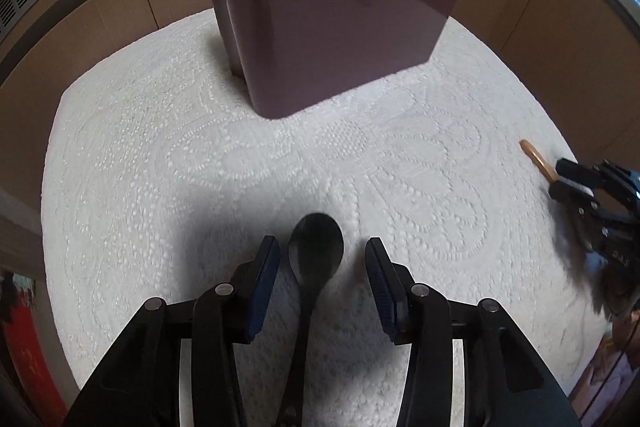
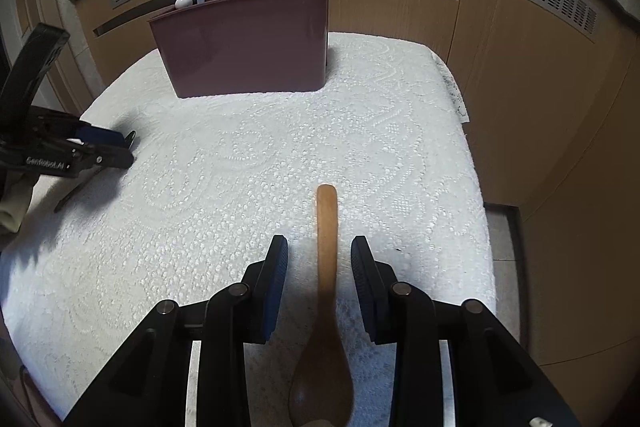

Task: Organize utensils
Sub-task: 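Grasp the wooden spoon with the right tool while the left tool grasps the black spoon, then lower the black spoon into the caddy with the left tool while the right tool drops the wooden spoon in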

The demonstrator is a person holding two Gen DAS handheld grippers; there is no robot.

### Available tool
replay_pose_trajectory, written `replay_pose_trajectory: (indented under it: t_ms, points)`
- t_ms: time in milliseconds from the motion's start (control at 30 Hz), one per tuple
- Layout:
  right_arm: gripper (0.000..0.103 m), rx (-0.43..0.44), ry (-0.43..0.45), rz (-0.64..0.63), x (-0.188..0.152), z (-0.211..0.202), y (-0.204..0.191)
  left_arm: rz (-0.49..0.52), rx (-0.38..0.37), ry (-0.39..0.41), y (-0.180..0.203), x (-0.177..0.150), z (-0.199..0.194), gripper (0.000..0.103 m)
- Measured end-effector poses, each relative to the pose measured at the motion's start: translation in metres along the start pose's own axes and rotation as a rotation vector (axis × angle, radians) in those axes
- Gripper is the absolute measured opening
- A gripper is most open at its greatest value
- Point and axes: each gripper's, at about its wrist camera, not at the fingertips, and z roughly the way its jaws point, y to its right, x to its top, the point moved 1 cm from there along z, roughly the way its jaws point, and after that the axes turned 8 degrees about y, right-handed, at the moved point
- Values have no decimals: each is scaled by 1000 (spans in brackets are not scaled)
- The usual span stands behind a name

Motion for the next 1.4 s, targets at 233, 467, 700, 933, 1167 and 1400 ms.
replay_pose_trajectory:
  t_ms: [233, 467, 700, 933, 1167, 1400]
  points:
    - [31, 2, 5, -28, 5, -1, 3, -74, 62, 133, 3, -15, -21, 29]
    - [18, -16, -53, -53, 12, 23, -2, -187, 96, 340, 9, -38, -78, 29]
    - [10, -4, 17, -72, 26, -4, -18, -248, 65, 430, 29, -40, -104, 29]
    - [10, 42, 137, -23, 42, -48, -22, -221, 72, 480, 43, -41, -133, 29]
    - [10, 62, 217, -22, 53, -77, -28, -184, 77, 524, 59, -37, -158, 29]
    - [10, 41, 320, -61, 91, -107, -31, -131, 62, 618, 70, -3, -199, 29]
